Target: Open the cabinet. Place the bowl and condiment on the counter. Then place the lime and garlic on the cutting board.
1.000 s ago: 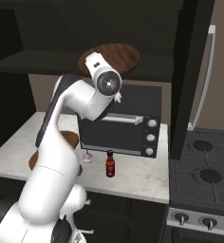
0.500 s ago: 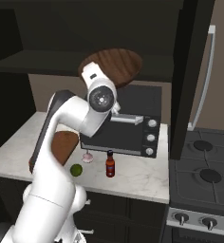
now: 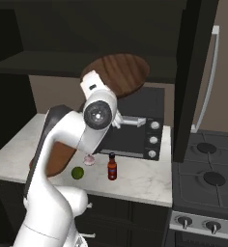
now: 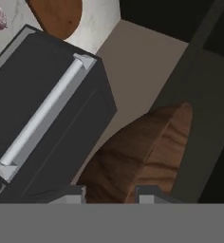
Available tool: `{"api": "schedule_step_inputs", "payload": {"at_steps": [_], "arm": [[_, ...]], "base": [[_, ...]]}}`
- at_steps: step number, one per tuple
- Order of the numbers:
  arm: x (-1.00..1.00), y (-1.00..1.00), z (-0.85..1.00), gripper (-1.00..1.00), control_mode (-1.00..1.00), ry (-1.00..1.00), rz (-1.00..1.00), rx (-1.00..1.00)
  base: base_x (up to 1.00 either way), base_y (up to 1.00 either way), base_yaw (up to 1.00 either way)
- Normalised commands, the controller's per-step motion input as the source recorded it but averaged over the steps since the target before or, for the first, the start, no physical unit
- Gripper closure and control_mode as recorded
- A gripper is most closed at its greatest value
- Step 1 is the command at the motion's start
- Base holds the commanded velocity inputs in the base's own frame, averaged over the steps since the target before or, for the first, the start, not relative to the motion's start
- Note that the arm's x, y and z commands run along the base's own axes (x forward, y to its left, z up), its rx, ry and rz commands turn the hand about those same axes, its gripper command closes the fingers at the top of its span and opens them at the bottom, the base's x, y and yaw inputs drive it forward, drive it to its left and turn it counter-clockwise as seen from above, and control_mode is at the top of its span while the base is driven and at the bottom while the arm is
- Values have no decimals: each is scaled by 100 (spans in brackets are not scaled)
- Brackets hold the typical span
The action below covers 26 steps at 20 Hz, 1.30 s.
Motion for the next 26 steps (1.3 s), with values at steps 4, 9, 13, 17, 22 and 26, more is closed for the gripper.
{"api": "schedule_step_inputs", "payload": {"at_steps": [4,9,13,17,22,26], "arm": [[-50,-20,0,100,-100,0,-3,0],[-50,-15,-5,100,-100,0,-3,0],[-31,-4,-25,100,-100,1,-1,0],[-6,-2,-23,100,-100,0,0,0],[0,-2,-22,100,-100,0,0,0],[-3,-14,-21,100,-100,0,0,0]], "base": [[0,0,0],[0,0,0],[0,0,0],[0,0,0],[0,0,0],[0,0,0]]}}
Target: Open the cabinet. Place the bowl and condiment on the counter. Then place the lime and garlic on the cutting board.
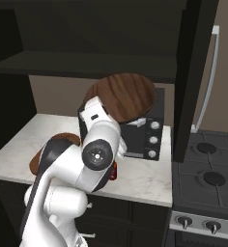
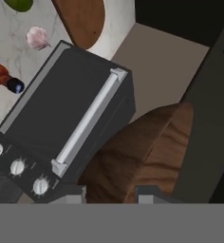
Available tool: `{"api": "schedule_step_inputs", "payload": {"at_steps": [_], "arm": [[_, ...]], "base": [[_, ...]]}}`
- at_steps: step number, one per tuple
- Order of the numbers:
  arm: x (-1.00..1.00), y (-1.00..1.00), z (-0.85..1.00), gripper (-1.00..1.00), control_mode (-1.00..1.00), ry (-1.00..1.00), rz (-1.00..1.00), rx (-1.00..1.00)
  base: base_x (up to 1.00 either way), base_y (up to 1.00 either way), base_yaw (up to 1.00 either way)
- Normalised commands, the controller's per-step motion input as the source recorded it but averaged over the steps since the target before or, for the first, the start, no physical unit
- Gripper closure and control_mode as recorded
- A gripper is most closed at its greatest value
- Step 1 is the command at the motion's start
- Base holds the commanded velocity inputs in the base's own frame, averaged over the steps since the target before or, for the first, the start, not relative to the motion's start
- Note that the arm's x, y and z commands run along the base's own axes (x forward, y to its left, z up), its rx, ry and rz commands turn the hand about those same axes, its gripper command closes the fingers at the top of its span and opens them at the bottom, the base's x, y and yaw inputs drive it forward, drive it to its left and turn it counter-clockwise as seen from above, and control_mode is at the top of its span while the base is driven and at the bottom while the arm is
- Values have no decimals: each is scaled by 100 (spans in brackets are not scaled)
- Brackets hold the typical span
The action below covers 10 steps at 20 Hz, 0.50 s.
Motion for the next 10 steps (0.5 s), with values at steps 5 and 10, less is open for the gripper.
{"api": "schedule_step_inputs", "payload": {"at_steps": [5,10], "arm": [[0,-15,-26,100,-100,0,-1,0],[0,-19,-25,100,-100,1,-1,0]], "base": [[0,0,0],[0,0,0]]}}
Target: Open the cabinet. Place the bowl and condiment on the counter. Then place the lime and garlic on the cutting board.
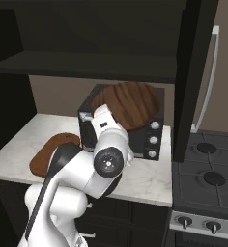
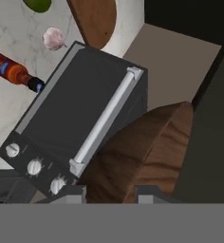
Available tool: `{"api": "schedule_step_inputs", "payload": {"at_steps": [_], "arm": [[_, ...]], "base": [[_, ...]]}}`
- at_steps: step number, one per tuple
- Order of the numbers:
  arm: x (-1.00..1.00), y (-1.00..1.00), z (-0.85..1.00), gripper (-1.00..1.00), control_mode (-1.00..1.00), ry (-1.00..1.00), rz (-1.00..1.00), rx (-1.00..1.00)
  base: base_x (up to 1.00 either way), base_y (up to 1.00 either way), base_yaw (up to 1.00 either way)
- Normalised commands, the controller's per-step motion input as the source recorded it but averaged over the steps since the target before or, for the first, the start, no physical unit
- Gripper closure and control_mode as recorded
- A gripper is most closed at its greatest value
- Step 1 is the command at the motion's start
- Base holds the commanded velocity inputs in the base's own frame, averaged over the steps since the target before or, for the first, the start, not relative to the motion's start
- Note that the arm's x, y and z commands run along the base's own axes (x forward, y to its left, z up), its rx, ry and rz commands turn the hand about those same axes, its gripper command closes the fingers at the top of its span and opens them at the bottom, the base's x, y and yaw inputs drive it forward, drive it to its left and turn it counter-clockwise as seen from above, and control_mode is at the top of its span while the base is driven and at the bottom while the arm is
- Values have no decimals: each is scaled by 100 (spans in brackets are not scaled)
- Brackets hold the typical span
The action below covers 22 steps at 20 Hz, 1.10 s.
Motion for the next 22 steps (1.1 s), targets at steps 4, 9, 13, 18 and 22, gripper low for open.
{"api": "schedule_step_inputs", "payload": {"at_steps": [4,9,13,18,22], "arm": [[0,-21,-23,100,-100,1,-1,0],[0,-16,-29,100,-100,2,-1,0],[0,-12,-31,100,-100,2,-1,0],[0,-13,-28,100,-100,0,-1,0],[0,-12,-28,100,-100,1,-1,0]], "base": [[0,0,0],[0,0,0],[0,0,0],[0,0,0],[0,0,0]]}}
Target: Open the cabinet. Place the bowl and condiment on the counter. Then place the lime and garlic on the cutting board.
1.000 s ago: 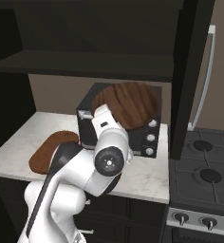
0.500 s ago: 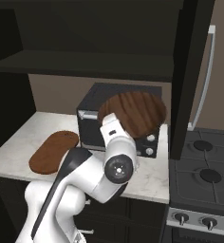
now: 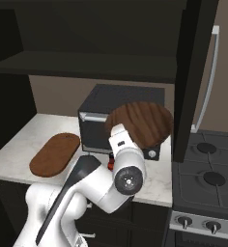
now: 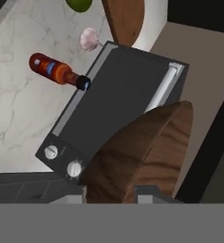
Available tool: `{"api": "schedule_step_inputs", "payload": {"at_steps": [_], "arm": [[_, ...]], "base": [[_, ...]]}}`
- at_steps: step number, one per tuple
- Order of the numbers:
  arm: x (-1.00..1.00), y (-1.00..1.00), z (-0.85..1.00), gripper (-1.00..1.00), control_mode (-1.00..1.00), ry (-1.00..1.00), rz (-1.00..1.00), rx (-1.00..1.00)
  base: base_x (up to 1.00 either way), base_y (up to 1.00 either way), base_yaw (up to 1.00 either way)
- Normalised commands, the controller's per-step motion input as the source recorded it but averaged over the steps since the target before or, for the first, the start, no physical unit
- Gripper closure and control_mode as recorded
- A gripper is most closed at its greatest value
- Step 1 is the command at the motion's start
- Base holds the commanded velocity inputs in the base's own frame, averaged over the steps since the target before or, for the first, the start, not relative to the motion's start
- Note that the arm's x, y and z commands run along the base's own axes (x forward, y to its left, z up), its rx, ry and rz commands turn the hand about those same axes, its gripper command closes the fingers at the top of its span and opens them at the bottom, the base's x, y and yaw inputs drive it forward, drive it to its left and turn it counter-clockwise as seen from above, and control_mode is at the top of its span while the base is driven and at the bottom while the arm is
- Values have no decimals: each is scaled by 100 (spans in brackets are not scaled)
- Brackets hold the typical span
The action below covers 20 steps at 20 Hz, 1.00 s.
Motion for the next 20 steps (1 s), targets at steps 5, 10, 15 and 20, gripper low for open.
{"api": "schedule_step_inputs", "payload": {"at_steps": [5,10,15,20], "arm": [[0,-10,-28,100,-100,1,-1,0],[-1,-13,-28,100,-100,0,-1,0],[-5,-17,-23,100,-100,0,-2,0],[-6,-17,-23,100,-100,0,-2,0]], "base": [[0,0,0],[0,0,0],[0,0,0],[0,0,0]]}}
